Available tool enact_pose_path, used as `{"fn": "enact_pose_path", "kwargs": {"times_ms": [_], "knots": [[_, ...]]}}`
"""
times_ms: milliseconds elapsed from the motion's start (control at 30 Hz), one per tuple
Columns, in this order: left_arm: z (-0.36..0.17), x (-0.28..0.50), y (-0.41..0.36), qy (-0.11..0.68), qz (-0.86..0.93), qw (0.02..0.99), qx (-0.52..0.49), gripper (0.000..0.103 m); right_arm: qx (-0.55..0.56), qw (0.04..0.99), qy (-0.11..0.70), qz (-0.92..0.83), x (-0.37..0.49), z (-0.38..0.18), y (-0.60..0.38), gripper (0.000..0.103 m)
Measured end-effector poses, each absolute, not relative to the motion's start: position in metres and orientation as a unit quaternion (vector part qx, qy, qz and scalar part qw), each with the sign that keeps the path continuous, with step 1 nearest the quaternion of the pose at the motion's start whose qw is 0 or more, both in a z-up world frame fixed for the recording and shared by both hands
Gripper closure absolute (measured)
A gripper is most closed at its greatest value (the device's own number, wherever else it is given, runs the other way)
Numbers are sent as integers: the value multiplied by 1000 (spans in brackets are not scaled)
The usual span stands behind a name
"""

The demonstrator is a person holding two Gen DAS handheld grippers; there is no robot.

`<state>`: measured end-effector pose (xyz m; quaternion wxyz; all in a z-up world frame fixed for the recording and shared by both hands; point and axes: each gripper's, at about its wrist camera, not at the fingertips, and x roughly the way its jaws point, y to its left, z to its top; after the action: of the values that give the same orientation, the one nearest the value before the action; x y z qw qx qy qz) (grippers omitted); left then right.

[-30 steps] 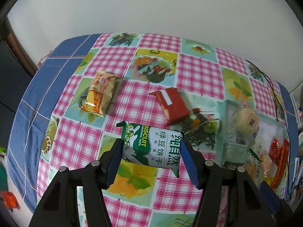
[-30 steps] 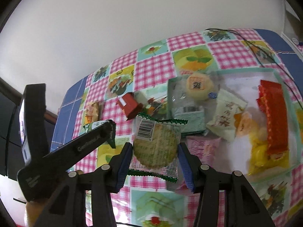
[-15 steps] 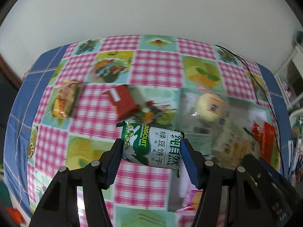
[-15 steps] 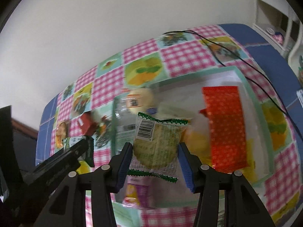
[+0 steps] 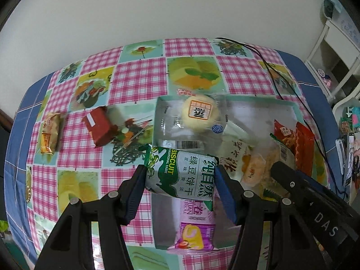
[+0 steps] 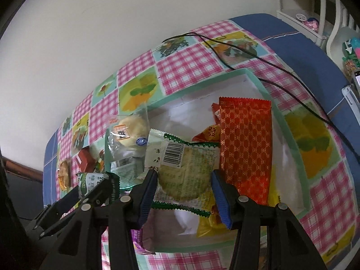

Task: Organize snacks
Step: 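Carry BISCUIT pack with left tool while right tool carries cake into tray, then drop BISCUIT pack from left tool while right tool releases cake in tray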

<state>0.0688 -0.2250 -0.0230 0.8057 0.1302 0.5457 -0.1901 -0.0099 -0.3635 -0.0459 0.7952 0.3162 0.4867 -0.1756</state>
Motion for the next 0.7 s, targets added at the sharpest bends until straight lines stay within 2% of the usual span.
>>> {"fn": "enact_pose_path", "kwargs": {"times_ms": [700], "knots": [[-27, 77, -217, 568, -183, 797, 95, 39, 317, 799, 479, -178, -13, -37, -365, 50]]}}
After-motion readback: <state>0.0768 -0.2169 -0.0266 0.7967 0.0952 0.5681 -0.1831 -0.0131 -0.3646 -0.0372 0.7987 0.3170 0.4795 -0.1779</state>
